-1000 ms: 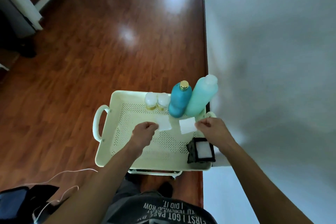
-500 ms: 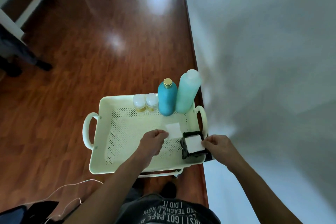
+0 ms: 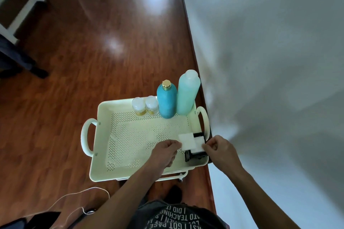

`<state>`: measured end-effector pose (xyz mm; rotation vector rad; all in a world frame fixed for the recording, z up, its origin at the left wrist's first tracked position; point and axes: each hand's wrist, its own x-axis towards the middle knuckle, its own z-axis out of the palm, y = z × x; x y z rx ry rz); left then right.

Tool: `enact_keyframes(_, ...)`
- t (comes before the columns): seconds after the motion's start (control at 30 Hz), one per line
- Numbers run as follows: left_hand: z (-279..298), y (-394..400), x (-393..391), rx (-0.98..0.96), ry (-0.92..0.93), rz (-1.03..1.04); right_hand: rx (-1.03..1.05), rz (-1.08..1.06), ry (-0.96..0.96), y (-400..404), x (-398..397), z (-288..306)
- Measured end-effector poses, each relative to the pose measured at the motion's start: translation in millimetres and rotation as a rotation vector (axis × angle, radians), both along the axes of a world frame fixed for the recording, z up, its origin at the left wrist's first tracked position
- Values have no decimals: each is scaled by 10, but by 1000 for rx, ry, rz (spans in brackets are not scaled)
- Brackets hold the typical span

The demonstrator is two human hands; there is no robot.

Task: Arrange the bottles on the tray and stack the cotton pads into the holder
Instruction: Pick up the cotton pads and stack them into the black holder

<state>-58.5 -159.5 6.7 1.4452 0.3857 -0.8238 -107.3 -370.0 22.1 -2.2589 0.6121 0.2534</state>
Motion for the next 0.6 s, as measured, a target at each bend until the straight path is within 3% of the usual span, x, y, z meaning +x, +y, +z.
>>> enact_keyframes(0.33, 67, -85, 18, -7, -9, -45, 1, 106, -92, -45, 3, 41)
enact_keyframes(0.6, 114, -217, -20, 47, -31, -85, 48, 60, -162, -111, -40, 28)
